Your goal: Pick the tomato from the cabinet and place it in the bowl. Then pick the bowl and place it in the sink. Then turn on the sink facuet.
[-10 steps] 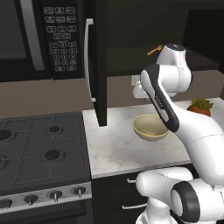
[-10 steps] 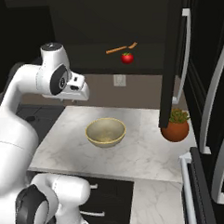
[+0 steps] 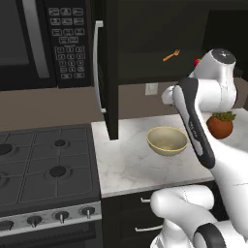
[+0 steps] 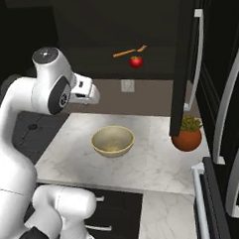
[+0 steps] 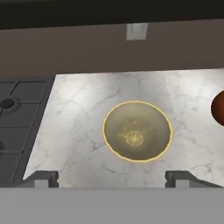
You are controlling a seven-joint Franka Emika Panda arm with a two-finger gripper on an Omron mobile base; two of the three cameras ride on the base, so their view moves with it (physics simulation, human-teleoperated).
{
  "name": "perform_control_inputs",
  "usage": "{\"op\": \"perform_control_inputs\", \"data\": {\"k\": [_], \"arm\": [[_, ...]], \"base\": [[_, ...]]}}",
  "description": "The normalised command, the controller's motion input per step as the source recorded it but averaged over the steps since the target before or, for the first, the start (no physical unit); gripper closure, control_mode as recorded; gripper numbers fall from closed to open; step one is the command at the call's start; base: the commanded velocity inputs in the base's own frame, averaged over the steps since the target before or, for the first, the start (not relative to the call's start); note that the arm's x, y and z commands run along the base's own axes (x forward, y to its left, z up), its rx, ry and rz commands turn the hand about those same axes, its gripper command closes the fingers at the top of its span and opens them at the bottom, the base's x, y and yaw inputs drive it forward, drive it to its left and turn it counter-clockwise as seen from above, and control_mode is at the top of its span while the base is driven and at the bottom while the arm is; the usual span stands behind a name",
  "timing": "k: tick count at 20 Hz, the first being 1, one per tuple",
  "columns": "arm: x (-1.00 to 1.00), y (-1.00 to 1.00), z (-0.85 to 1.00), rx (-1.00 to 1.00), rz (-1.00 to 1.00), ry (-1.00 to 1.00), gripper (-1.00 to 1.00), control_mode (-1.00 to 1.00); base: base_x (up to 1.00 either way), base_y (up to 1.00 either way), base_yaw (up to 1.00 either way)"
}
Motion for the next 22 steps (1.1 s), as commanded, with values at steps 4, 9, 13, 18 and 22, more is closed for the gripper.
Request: {"op": "perform_control_inputs", "data": {"k": [4,9,13,18,22], "arm": [[-0.14,-0.77,0.66,-0.04,-0.23,-0.35,-1.00,-1.00],[0.00,-0.84,0.70,-0.03,-0.32,-0.20,-1.00,-1.00],[0.01,-0.96,0.55,0.00,-0.29,-0.09,-1.00,-1.00],[0.46,-0.56,0.26,0.01,-0.13,-0.01,-1.00,-1.00],[0.59,-0.12,0.00,0.01,0.02,0.00,-1.00,-1.00]], "base": [[0.00,0.00,0.00],[0.00,0.00,0.00],[0.00,0.00,0.00],[0.00,0.00,0.00],[0.00,0.00,0.00]]}}
